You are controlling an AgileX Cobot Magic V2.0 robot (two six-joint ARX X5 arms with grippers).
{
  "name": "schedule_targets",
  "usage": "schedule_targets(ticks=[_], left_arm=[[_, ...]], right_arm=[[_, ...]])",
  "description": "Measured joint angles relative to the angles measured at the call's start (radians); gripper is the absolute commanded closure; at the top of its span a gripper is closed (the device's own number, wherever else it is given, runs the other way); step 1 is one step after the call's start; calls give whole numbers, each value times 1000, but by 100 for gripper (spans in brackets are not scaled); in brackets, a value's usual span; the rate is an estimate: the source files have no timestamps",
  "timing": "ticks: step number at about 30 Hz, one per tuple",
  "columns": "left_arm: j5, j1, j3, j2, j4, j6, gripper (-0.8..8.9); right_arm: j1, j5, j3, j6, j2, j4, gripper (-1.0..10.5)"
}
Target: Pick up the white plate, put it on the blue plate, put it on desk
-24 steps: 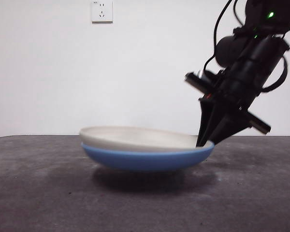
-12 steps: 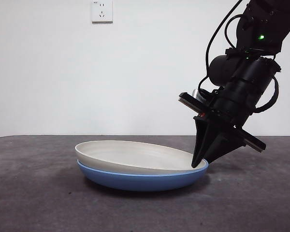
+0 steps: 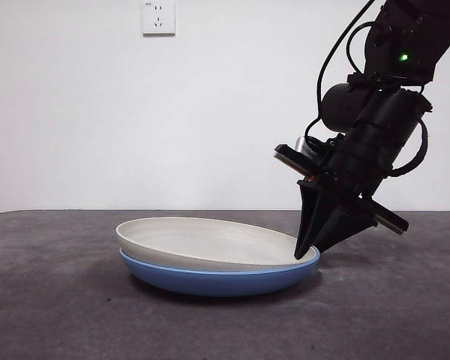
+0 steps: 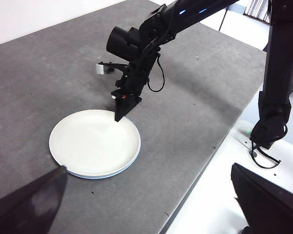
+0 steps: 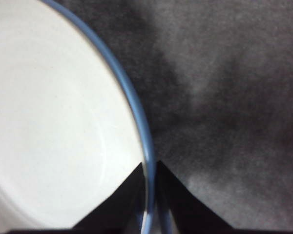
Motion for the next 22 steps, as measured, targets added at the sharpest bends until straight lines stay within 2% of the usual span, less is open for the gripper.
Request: schedule_targets(ticks=[2,6,9,18,22], left_arm=[[0,0,0,0,0,0,215],[0,0,0,0,0,0,215],[0,0,0,0,0,0,216],[0,0,0,0,-1,0,216],[0,0,0,0,0,0,215]], right_arm=[[0,-3,0,0,0,0,892],[-3,5,0,-3,-5,-1,640],[-16,22,3,-3,-37,-22,534],[-48,119,25,-33,-311,-153,343],[-48,160,25,-69,-443,-263,339]])
